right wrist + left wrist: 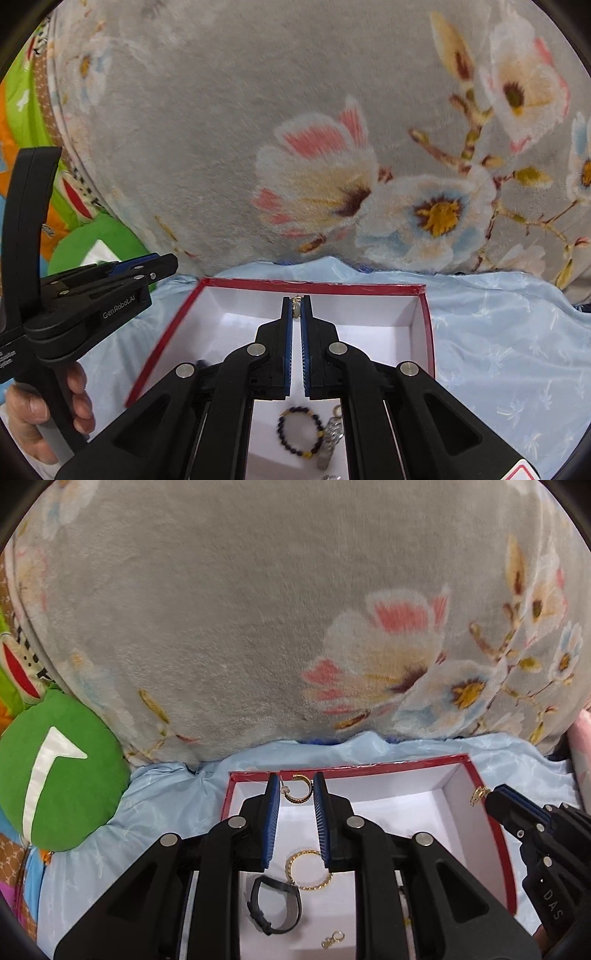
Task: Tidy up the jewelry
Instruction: 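Carry both earrings into the red box and open both tools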
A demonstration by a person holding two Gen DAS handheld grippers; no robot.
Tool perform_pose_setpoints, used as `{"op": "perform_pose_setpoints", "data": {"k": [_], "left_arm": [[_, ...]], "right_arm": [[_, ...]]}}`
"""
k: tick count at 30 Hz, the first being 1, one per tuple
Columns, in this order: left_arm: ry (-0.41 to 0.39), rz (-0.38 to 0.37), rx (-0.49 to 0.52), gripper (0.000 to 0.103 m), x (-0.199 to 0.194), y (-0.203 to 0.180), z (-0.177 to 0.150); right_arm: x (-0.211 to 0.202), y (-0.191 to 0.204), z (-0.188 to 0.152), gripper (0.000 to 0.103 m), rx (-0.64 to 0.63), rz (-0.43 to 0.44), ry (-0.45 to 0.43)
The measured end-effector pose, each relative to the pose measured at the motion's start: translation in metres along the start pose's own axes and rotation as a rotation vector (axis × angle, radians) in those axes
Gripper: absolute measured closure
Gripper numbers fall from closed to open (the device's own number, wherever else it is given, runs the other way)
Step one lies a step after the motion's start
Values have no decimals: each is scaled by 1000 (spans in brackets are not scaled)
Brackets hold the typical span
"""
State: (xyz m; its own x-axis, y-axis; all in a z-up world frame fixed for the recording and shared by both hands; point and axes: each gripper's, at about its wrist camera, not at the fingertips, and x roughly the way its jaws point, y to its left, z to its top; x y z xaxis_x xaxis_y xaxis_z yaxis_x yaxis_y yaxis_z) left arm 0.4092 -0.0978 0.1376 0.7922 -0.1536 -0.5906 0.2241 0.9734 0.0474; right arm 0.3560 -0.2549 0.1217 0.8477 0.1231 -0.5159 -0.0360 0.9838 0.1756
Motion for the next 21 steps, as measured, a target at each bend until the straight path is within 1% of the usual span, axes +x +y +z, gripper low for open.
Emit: {"op": "perform_pose_setpoints", "data": {"k": [2, 6, 8, 9, 10, 11, 12, 14, 16, 18, 19, 20, 21], "left_arm": [[39, -10, -5, 85, 22, -1, -1], [70, 16, 6, 85, 55, -6, -4], [101, -3, 17, 84, 74, -10, -8], [109, -12, 10, 76, 79, -11, -10], [123, -3, -2, 63, 87, -10, -12], [130, 21, -14, 30, 91, -9, -15], [124, 40, -25, 18, 91, -7, -17], [83, 60, -38, 18, 82, -3, -24], [82, 73, -25, 18, 73, -2, -27], [58, 86, -13, 18, 56, -1, -32], [48, 96, -7, 18, 48, 0, -34], [37, 109, 2, 16, 37, -1, -37], [28, 124, 13, 12, 28, -1, -41]], "right_arm": [[18, -4, 0, 99, 5, -7, 26], [48, -15, -5, 99, 25, -6, 80], [62, -18, -9, 99, 14, 3, 116], [68, -18, -10, 97, 8, -2, 128], [72, -18, -12, 88, 1, -15, 129], [74, -19, -14, 75, -2, -41, 128], [71, -19, -16, 70, 3, -54, 114], [60, -21, -20, 55, 13, -56, 72], [44, -22, -22, 50, 14, -72, 27], [32, -22, -22, 45, 33, -64, 7], [27, -23, -22, 41, 47, -58, 6], [19, -23, -24, 37, 64, -58, 4], [12, -22, -27, 35, 76, -60, 1]]}}
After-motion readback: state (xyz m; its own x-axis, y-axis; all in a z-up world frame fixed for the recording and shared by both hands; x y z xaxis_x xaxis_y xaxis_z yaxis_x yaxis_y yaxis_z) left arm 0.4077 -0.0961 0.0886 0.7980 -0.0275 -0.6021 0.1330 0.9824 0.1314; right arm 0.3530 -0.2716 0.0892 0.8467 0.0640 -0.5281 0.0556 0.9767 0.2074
